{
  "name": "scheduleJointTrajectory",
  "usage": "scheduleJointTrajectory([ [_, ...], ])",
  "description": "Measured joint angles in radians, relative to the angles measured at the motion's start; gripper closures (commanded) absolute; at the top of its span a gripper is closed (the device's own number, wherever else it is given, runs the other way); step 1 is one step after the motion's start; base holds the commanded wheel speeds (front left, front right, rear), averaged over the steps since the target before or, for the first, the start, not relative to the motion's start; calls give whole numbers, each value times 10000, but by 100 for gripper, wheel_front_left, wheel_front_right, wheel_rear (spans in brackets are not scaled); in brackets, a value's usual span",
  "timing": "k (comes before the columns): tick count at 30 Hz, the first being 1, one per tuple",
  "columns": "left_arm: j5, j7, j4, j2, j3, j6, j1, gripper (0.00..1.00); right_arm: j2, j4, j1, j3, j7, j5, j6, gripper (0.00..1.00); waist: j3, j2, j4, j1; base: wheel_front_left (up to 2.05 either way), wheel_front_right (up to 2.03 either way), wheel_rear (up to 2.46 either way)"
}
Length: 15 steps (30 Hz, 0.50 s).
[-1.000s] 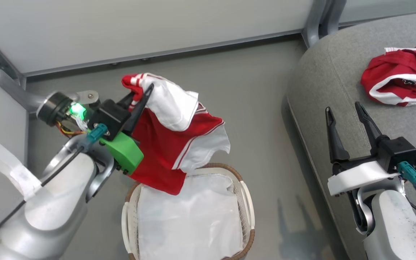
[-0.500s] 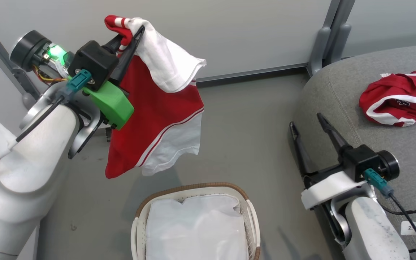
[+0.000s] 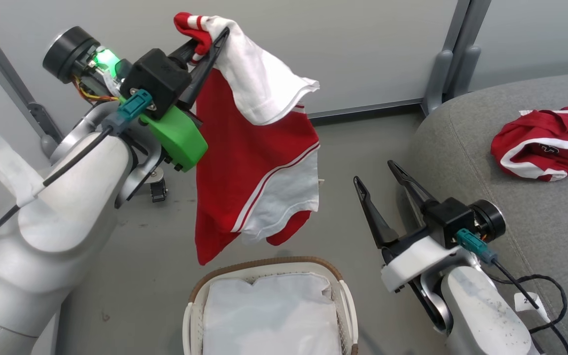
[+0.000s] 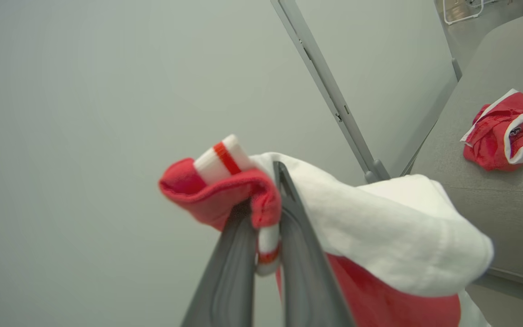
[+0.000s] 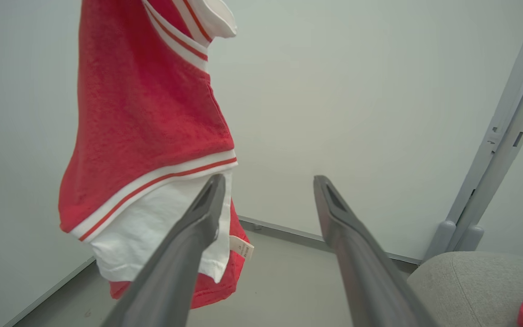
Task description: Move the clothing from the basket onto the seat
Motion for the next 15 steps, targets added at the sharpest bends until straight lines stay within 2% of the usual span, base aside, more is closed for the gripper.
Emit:
scheduleJointTrajectory([
  [10, -180, -188, -81, -188, -426, -2, -314, 100, -2, 1223, -1405, 477, 0, -757, 0, 0, 65, 0, 71, 0, 0, 0, 0],
  [15, -282, -295, -6, -316, -660, -17, -433, 100, -2, 1960, -2298, 1365, 0, -826, 0, 0, 44, -1, 106, 0, 0, 0, 0],
])
